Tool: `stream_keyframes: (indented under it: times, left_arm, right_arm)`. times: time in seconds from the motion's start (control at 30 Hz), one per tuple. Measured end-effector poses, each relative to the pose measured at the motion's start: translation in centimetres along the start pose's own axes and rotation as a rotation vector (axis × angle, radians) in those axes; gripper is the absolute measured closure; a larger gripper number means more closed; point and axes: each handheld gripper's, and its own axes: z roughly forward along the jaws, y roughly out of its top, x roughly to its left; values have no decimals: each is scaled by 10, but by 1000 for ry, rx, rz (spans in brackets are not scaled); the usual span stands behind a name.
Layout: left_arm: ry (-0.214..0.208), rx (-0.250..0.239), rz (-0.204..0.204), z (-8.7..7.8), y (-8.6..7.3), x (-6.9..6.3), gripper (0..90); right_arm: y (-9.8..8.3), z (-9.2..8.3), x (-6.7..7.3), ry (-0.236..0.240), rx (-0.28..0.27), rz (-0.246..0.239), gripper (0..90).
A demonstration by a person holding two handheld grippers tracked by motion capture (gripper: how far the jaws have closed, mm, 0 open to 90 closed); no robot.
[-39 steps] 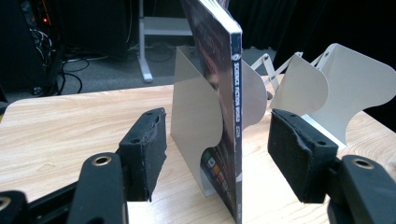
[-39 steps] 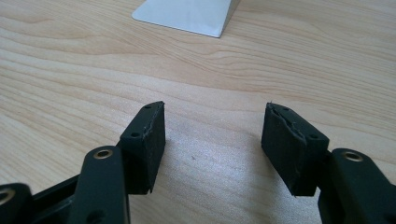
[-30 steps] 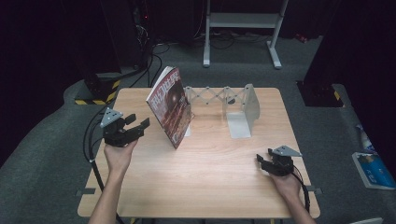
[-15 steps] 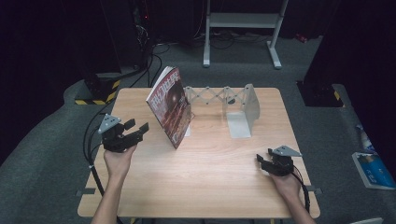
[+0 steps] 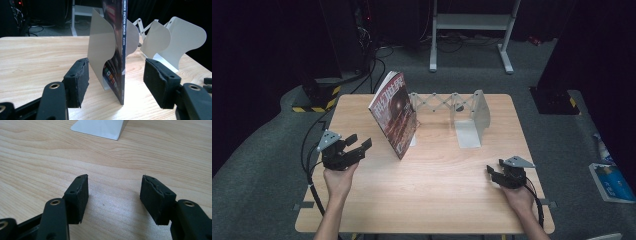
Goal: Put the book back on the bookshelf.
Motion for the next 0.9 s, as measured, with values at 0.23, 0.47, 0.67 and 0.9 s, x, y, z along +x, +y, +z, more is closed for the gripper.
stream_keyframes:
  times: [0.23, 0.47, 0.67, 0.9]
  left_arm:
    - [-8, 7, 1, -1, -8, -2, 372]
    - [-14, 9, -5, -1, -15, -3, 373]
    - [-21, 14, -9, 0, -21, -4, 374]
    - [-30, 28, -19, 3, -28, -6, 369]
  right_arm:
    - [0, 0, 0, 0, 0, 1, 399]
    - [0, 0, 0, 0, 0, 1, 398]
    - [0, 0, 0, 0, 0, 1, 398]
    - [0, 0, 0, 0, 0, 1, 398]
